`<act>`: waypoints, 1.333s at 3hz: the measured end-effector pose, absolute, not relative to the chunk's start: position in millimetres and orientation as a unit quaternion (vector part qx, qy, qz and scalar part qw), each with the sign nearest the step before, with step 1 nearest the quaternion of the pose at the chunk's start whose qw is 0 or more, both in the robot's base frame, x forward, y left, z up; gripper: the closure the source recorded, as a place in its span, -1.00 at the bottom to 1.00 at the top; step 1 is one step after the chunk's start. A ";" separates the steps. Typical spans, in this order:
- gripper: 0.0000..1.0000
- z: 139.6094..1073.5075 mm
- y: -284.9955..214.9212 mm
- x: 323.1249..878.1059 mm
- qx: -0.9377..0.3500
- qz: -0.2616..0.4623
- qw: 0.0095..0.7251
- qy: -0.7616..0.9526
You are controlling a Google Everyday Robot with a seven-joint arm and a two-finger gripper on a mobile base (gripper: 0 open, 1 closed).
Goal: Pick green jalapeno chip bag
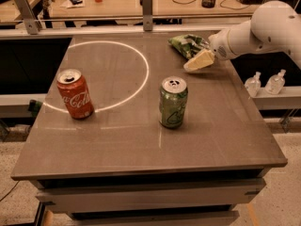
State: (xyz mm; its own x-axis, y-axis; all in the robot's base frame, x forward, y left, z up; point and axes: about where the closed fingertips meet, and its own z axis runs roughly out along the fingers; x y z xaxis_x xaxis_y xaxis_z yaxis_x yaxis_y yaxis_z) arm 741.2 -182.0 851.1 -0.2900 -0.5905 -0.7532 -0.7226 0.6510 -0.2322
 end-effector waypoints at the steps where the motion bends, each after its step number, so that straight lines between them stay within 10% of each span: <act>1: -0.17 848.1 -179.9 736.7 -0.416 0.095 0.425 0.798; 4: 1.00 900.5 -141.1 696.5 -0.437 0.231 0.424 0.759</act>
Offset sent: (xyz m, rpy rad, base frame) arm -0.0252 -0.0124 0.0112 0.0786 0.0466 0.0435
